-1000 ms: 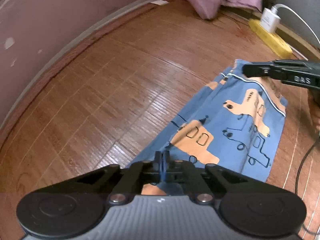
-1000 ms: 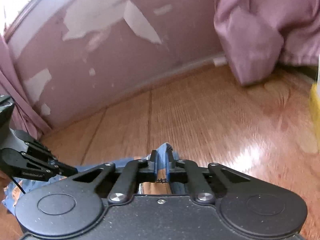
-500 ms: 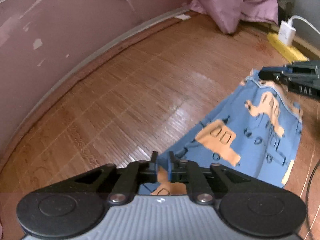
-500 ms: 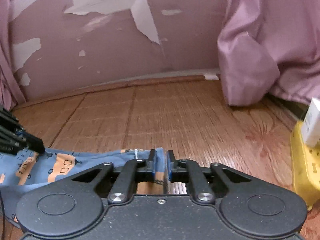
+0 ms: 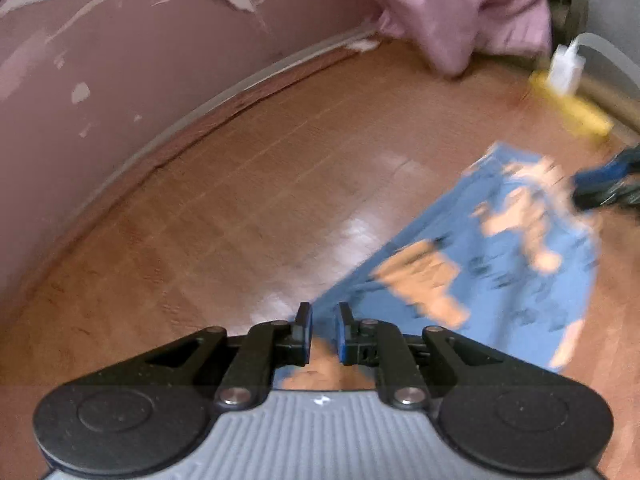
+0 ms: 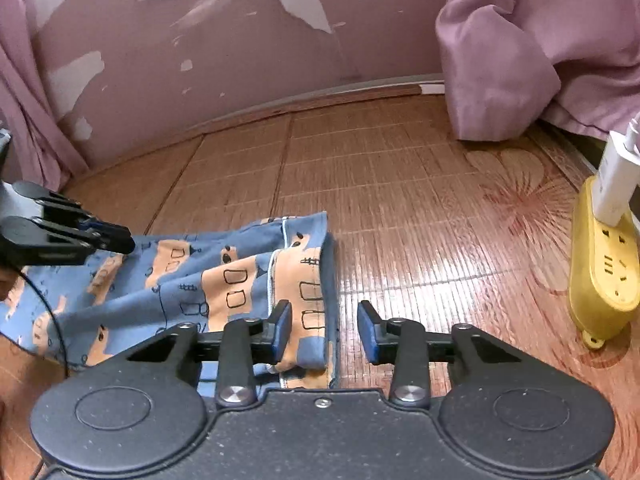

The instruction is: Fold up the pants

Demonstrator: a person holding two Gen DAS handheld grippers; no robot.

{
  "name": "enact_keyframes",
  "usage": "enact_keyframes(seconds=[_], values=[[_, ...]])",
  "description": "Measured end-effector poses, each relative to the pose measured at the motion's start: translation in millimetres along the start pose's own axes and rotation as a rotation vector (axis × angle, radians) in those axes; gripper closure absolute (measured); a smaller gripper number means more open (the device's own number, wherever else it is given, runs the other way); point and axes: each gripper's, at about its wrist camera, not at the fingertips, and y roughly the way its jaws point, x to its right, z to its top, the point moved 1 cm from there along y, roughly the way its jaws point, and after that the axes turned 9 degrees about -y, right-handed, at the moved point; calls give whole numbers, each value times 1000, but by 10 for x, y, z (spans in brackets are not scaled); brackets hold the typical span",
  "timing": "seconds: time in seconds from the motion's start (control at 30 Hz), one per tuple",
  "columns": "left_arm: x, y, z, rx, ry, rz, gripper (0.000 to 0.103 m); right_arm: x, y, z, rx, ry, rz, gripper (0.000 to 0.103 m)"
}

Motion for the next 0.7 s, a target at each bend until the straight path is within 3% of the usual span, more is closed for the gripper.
enact_keyframes(seconds=[0.03,0.07,0.1,0.13,0.2,0.3,0.43,0.47,0.53,0.6,0.7], values=[[40,-61,-22,11,-11,-51,88,-12,6,4,-3,-2,18,83],[102,-125,-54,25,-5,-102,86,-23,8,4,-7,-4,38,86],[189,-184,-94,35,18,-146,72,-35,17,0,-20,-8,50,90],[278,-232,-138,45,48,-178,51,-41,24,-5,-31,-8,58,97],[491,-300,-243,57,142,-231,40,-15,-26,-16,-31,23,103,103],[785,-292,-372,21,298,-258,40,47,-183,3,-1,65,139,103],[932,-233,-407,-21,339,-246,39,177,-362,-58,12,88,92,103],[942,-203,-409,-33,336,-234,40,223,-362,-85,9,106,90,99],[952,-151,-399,-56,319,-228,43,276,-329,-119,-2,125,90,81],[938,-105,-393,-75,295,-214,48,293,-281,-121,4,141,106,69],[902,-84,-370,-80,267,-207,58,245,-185,-95,0,138,145,65]])
